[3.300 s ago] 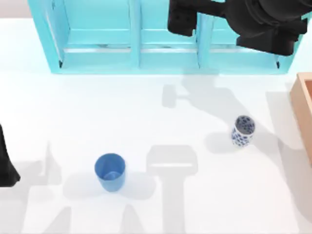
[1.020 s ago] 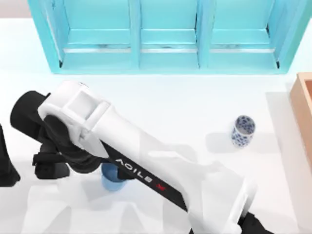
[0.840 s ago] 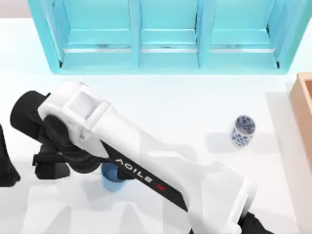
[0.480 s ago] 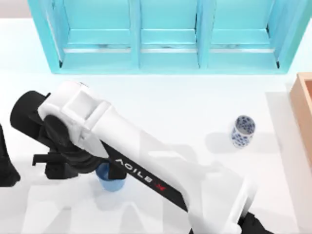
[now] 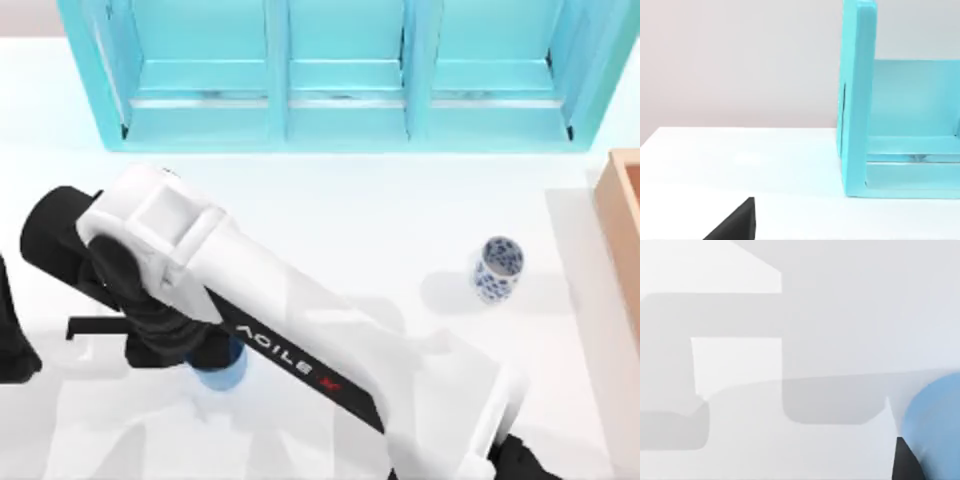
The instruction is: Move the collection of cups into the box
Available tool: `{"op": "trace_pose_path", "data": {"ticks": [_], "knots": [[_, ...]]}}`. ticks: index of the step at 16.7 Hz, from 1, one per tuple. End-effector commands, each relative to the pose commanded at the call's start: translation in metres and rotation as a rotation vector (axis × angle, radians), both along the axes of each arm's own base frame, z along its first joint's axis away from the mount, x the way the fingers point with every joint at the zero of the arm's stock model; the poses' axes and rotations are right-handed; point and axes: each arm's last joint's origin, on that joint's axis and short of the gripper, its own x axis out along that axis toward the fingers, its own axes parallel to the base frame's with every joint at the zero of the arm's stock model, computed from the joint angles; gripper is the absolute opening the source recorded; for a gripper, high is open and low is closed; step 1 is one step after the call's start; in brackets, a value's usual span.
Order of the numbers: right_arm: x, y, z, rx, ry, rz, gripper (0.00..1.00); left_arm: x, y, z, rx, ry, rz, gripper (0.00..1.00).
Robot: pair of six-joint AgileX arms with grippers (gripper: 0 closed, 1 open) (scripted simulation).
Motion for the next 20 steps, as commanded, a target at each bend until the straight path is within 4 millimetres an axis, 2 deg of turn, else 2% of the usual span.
{"op": "trace_pose_path", "data": {"ticks": [6, 11, 16, 20], "knots": [[0.000, 0.000, 0.000, 0.000, 0.000, 0.000, 0.00, 0.000, 0.000, 0.000, 0.000, 0.000, 0.000, 1.00], [-0.001, 0.006, 0.008, 0.014, -0.007, 0.013, 0.00, 0.000, 0.000, 0.000, 0.000, 0.000, 0.000, 1.00], [0.011, 0.006, 0.031, 0.008, -0.004, 0.012, 0.00, 0.000, 0.000, 0.000, 0.000, 0.000, 0.000, 1.00], [0.019, -0.004, 0.056, 0.008, -0.003, 0.009, 0.00, 0.000, 0.000, 0.000, 0.000, 0.000, 0.000, 1.00]]}}
